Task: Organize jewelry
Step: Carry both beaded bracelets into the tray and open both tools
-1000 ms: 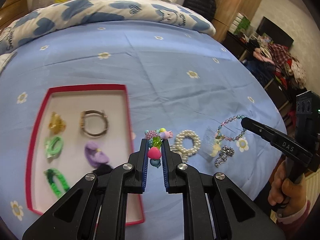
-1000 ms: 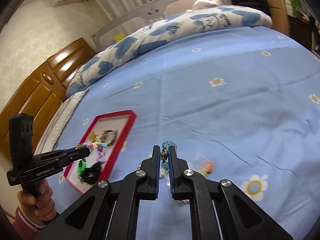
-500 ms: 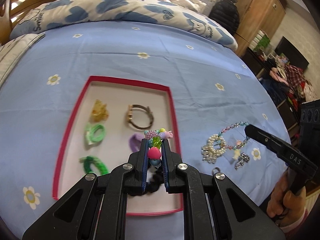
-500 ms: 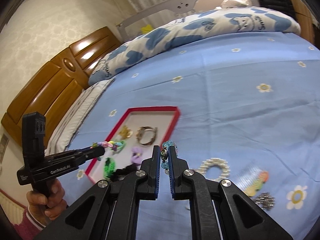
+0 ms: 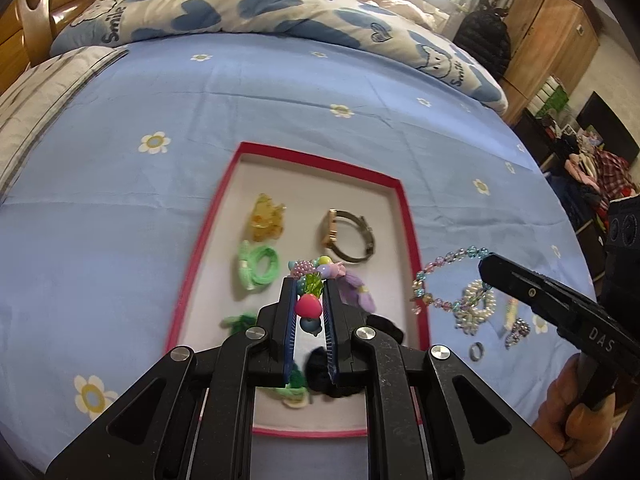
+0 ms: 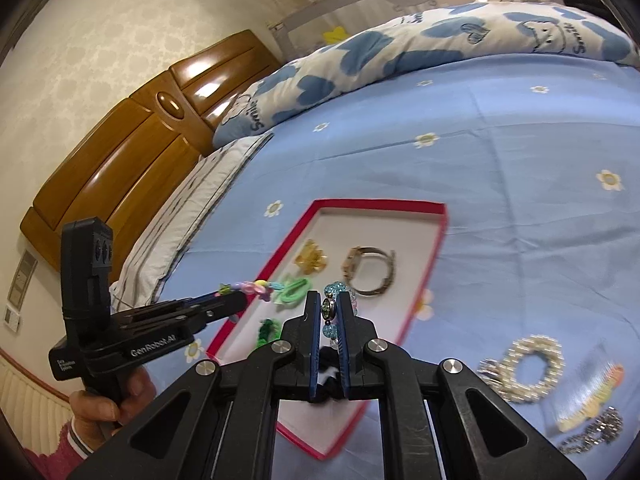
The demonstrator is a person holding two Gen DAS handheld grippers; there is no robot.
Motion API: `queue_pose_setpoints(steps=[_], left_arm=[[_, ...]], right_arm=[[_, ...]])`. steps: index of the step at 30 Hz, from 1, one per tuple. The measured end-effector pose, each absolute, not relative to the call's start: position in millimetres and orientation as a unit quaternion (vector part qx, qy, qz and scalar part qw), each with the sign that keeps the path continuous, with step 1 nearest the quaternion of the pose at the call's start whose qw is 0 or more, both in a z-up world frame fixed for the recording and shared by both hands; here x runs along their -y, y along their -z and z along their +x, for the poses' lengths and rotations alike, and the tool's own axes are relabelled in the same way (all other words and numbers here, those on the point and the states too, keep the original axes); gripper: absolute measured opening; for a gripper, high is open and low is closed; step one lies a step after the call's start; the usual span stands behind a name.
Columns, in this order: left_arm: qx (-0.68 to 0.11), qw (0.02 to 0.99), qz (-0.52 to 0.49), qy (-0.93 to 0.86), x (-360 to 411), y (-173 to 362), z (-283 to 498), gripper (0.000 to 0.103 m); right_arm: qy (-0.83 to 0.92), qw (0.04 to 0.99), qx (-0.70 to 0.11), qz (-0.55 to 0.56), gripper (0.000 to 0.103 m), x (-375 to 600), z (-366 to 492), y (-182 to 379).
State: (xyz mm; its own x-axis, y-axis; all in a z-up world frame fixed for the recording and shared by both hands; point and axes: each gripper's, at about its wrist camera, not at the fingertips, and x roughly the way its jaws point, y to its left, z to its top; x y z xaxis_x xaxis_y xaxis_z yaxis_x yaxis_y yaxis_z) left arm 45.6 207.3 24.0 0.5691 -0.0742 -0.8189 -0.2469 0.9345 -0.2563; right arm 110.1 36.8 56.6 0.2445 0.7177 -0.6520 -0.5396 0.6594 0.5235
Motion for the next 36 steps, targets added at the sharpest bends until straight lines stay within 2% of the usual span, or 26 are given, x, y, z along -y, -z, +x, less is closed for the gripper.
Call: queue_pose_setpoints(steps=[17,27,28,36], left_arm=[[-0.503,0.844,-0.171,-0.073,-225.8,27.6,58.5,0.011],[-0.517,0.835,-0.174,-0.075,-227.4,40.2,59.7,0.011],[-0.518,0.834,-0.174,-0.074,-227.5,40.5,59.9,0.011],[-0.523,0.831,-0.174,-0.075,-226.1,43.6,61.1,0.011]], right_arm=[[-0.385,0.754,-0.527,0.072,0.007,-78.2,128.5,7.3],[-0.374,0.751,-0.542,0.056,0.009,-77.8,132.9,20.6],[-0.375,0.749,-0.543,0.056,0.013,-77.6,132.9,21.2],[-0.373,0.746,-0.549,0.056,0.015,-79.5,133.1,22.9]])
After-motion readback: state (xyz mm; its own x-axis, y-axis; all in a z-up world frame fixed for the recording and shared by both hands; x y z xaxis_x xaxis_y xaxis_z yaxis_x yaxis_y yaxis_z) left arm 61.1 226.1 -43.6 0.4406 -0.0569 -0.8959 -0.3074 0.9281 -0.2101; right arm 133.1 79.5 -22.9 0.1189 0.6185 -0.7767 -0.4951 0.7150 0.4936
